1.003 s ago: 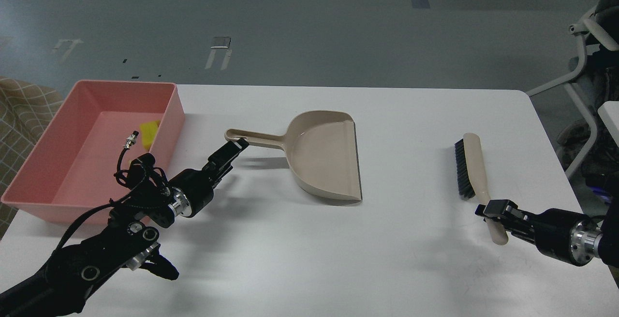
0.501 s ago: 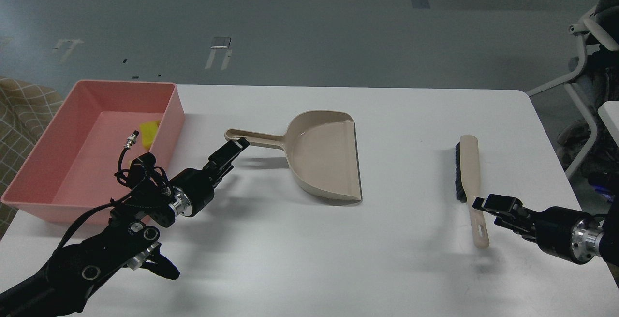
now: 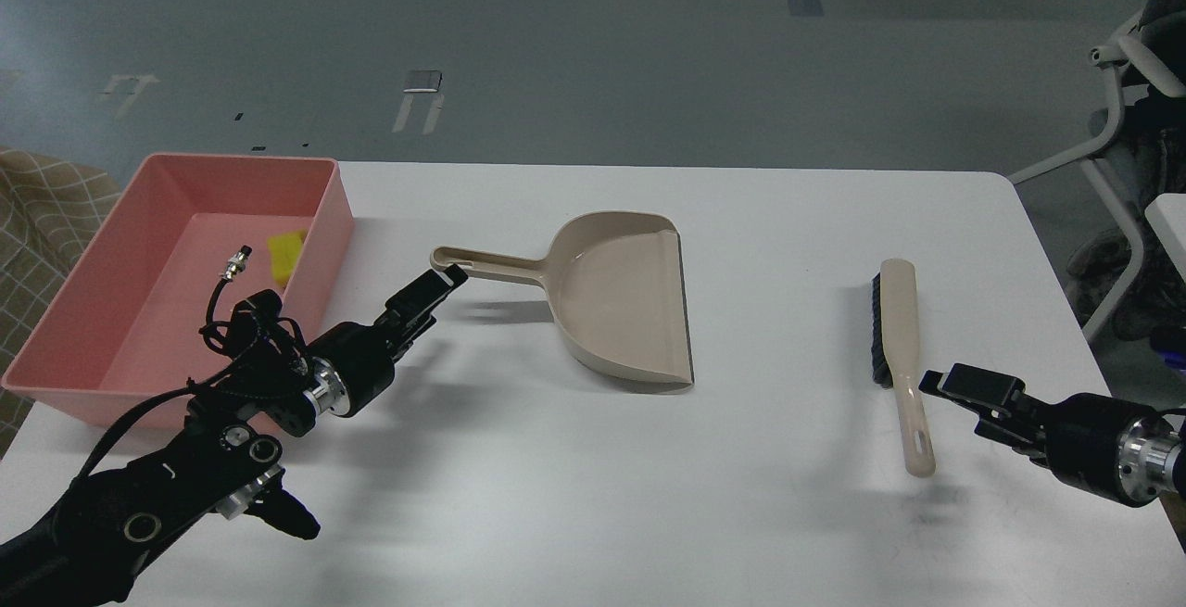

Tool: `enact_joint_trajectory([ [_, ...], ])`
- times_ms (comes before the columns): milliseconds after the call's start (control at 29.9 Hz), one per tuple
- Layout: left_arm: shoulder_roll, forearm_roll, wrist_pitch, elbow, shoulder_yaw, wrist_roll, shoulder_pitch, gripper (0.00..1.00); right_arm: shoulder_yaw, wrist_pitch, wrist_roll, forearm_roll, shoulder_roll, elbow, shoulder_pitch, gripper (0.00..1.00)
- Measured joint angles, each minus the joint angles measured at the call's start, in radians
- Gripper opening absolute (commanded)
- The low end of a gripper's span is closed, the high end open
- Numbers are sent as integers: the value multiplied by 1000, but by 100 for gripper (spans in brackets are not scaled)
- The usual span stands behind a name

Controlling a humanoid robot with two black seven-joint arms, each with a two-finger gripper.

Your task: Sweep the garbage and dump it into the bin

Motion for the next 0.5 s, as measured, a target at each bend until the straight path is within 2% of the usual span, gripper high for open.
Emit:
enact_joint_trajectory([
  [267,105,-3,-15,-105,-11,-13,74,98,29,54,8,-1,-101,33,2,99],
  [501,163,-94,-23,-225,-139,-20,84,98,164,72,47,1,-218,58,2,99],
])
